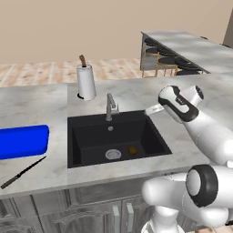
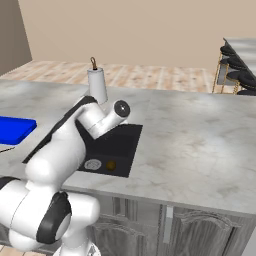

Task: Pick up all produce items and place them in the sink. Turn on the sink faucet to wash them. Then turn the sink off and put them in the tray.

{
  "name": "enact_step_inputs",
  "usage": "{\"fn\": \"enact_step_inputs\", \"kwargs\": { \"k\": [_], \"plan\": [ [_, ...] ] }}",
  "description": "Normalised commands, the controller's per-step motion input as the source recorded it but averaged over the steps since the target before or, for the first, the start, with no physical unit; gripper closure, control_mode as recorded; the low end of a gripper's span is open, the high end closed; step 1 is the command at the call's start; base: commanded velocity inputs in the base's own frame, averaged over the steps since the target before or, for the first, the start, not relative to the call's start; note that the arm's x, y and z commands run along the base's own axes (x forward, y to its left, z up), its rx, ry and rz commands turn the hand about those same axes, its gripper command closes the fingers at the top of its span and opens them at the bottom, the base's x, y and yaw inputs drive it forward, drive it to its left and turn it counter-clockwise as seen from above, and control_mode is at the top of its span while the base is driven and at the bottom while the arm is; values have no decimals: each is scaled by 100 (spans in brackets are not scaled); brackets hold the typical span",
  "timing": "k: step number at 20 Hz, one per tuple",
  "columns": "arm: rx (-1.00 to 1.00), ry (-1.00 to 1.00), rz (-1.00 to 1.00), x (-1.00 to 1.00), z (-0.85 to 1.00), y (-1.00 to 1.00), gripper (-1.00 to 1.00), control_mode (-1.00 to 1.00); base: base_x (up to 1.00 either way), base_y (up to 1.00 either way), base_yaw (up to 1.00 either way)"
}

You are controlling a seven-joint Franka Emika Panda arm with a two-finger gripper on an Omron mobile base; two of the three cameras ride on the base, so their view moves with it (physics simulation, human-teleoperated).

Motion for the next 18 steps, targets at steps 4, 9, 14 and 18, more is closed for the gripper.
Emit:
{"fn": "enact_step_inputs", "kwargs": {
  "k": [4, 9, 14, 18],
  "plan": [
    [14, -1, 0, 6, 0, -9, -100, -100, 0, 0, 0],
    [11, -21, 3, 0, 0, -5, -100, -100, 0, 0, 0],
    [0, -37, 6, -1, -2, 3, -100, -100, 0, 0, 0],
    [-3, -10, 2, -3, -7, 3, -100, -100, 0, 0, 0]
  ]
}}
